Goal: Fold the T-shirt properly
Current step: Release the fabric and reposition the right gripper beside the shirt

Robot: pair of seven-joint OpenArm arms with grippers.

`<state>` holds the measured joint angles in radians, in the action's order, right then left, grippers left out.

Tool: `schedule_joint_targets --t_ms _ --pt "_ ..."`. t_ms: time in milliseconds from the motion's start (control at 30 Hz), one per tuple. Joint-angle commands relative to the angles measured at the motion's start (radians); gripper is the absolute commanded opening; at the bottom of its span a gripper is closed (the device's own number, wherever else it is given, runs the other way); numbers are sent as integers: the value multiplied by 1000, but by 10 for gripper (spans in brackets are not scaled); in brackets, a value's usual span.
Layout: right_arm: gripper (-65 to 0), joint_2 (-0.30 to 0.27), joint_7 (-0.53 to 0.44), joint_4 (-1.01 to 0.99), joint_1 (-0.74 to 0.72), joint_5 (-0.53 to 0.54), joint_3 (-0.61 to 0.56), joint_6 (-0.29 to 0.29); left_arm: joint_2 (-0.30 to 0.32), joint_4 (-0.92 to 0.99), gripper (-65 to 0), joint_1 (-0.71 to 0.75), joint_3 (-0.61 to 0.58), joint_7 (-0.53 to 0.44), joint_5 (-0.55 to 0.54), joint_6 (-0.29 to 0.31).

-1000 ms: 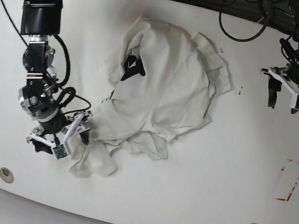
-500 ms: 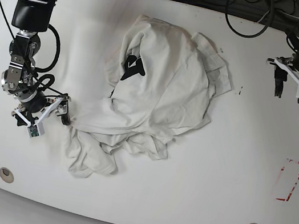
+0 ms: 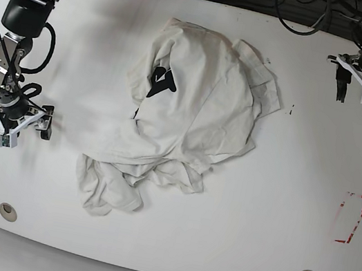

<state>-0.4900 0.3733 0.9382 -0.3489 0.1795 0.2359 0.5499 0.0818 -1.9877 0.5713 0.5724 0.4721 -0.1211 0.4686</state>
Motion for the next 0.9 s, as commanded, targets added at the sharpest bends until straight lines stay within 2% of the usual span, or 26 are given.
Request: schedule_joint_targets --t_ms 0,233,500,533,867 --pt "-106 8 -36 -51 -58 15 8 19 18 -17 -271 20 2 -20 -12 46" --pt "-106 44 -61 -113 -79 17 -17 28 20 -20 -273 35 -4 -14 -19 94" --pt "-105 80 -149 -137 -96 11 -149 40 20 -34 -275 33 -2 -16 -17 42" --pt "-119 113 -86 -138 -11 1 -125 35 11 12 -269 42 -5 15 7 63" --pt "-119 130 -75 -81 32 1 -125 28 11 14 -268 43 -5 15 8 63"
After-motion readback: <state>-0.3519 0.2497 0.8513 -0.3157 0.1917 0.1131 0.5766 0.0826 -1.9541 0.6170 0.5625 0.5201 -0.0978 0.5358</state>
